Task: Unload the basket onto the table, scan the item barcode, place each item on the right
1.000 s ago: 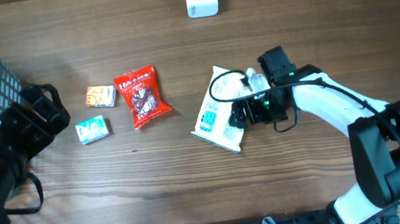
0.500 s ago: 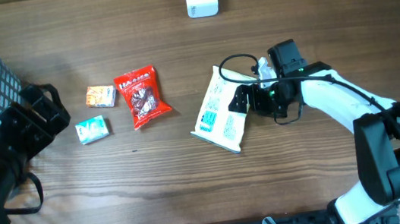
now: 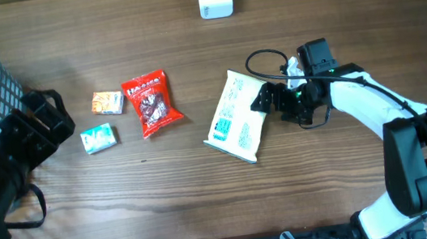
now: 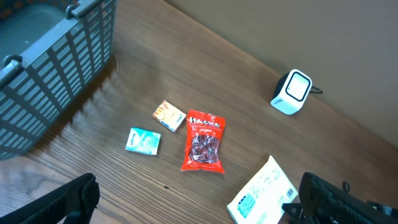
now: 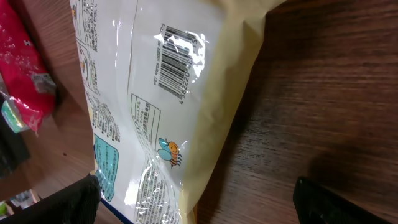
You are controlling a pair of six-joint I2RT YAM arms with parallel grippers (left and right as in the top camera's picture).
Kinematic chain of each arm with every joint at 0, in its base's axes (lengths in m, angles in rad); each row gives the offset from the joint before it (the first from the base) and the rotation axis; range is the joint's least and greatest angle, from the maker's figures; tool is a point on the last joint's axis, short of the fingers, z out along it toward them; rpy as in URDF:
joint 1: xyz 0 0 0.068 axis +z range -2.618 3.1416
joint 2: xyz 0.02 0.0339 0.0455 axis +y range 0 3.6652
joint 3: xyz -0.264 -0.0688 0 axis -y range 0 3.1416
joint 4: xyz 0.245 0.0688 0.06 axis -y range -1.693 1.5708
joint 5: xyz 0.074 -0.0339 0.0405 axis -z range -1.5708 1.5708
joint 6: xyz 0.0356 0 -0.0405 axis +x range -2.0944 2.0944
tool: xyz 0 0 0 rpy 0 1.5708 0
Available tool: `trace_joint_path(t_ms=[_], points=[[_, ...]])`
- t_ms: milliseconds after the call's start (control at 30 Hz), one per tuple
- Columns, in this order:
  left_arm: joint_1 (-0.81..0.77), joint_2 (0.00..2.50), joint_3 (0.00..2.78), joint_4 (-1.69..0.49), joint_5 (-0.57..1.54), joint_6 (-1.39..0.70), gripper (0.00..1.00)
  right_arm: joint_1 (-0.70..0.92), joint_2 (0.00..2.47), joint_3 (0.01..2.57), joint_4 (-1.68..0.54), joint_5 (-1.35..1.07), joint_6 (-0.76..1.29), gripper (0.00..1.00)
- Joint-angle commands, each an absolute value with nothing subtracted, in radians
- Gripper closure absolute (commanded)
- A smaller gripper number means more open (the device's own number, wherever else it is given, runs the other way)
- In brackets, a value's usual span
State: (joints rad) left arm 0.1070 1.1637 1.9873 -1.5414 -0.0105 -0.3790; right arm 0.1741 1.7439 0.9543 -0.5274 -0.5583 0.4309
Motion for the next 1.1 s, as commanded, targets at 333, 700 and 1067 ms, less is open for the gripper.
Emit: trace_joint_path(t_ms=[333, 700, 1067], points=[[0.023, 1.293, 1.932, -1.556, 0.370, -0.344, 0.00, 0.175, 1.752, 0.953, -0.528, -0.559, 0.445, 0.00], [-0.031, 1.687, 1.851, -1.491, 0.372, -0.351, 0.00, 0.175, 1.752, 0.953, -0.530, -0.559, 0.403, 0.00], [-0.222, 1.986, 1.610, -1.308, 0.619, -0.029, 0.00, 0.175, 1.752, 0.953, -0.529, -0.559, 0.392, 0.00]])
